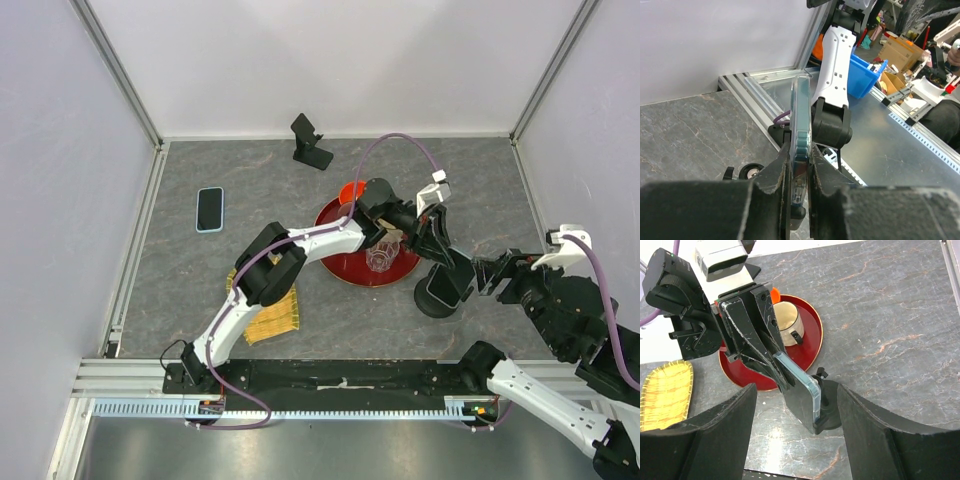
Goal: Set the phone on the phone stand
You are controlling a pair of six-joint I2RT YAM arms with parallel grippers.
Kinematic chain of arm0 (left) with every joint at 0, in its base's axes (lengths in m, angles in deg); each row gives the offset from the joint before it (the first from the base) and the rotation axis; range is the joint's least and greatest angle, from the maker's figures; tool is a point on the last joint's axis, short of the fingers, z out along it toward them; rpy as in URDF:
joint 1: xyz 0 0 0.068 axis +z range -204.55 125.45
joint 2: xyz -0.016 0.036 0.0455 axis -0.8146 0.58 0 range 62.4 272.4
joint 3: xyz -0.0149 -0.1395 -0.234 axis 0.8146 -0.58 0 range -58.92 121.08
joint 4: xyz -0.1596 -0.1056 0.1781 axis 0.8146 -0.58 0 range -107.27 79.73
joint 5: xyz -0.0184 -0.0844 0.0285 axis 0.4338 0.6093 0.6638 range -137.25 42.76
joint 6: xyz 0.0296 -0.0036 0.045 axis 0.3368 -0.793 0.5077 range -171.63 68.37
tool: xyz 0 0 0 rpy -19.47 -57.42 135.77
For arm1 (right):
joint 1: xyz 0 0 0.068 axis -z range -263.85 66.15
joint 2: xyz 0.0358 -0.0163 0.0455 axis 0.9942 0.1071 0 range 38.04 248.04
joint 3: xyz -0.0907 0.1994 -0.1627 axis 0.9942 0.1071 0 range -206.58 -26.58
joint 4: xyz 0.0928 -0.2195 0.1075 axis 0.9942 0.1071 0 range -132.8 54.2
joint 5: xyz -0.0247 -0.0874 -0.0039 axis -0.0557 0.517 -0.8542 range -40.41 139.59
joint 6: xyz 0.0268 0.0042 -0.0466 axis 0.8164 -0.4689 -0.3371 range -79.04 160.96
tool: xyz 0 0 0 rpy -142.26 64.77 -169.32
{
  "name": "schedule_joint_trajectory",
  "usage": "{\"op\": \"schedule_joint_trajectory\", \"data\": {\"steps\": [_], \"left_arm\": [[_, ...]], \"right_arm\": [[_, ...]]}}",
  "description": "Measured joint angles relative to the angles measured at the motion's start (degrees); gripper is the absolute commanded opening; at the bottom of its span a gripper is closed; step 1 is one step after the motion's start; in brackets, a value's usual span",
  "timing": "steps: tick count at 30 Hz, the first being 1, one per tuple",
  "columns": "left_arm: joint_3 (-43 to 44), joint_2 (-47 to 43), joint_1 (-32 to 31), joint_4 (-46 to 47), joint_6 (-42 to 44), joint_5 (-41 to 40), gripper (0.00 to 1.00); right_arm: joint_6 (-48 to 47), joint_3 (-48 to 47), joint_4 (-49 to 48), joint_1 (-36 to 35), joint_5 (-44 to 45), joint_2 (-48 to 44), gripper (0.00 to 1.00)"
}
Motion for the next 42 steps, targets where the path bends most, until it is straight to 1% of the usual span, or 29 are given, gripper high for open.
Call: {"op": "schedule_joint_trajectory", "data": {"steps": [5, 11, 18, 26, 32, 34, 36, 39, 40, 42], "left_arm": [[-3.58, -2.56, -1.05, -2.47, 1.51, -3.43, 0.02], [-8.90, -8.76, -2.78, -13.60, 8.20, -10.91, 0.02], [-12.22, -18.56, -3.48, -32.61, 16.61, -26.01, 0.02], [-14.91, -31.71, -3.21, -47.98, 23.17, -42.95, 0.02], [-15.34, -42.84, -2.40, -60.57, 27.93, -55.63, 0.02], [-16.83, -47.80, -1.16, -63.84, 29.05, -60.00, 0.02], [-18.93, -53.16, 1.62, -67.06, 29.66, -63.39, 0.02], [-21.11, -60.13, 8.02, -72.15, 30.51, -69.33, 0.02], [-21.73, -62.38, 10.91, -73.83, 31.45, -72.35, 0.02], [-22.62, -65.44, 14.56, -75.65, 33.22, -77.35, 0.02]], "right_arm": [[-0.20, -0.22, 0.00, 0.00, 0.15, -0.87, 0.73], [-0.39, -2.14, -0.04, 0.00, 1.40, -2.40, 0.73], [-1.75, -2.73, -0.33, 0.02, 2.99, -3.30, 0.75], [-4.66, -2.80, -2.89, 0.02, 4.15, -4.11, 0.76], [-6.40, -2.34, -6.36, 0.02, 2.64, -4.20, 0.77], [-6.80, -1.33, -7.93, 0.02, 1.46, -4.26, 0.77], [-7.21, 0.13, -9.20, 0.02, 0.07, -4.28, 0.77], [-7.74, 1.95, -10.45, 0.02, -1.81, -4.28, 0.78], [-7.89, 2.51, -10.88, 0.02, -2.73, -4.28, 0.78], [-8.11, 3.37, -11.93, 0.02, -3.89, -4.28, 0.78]]}}
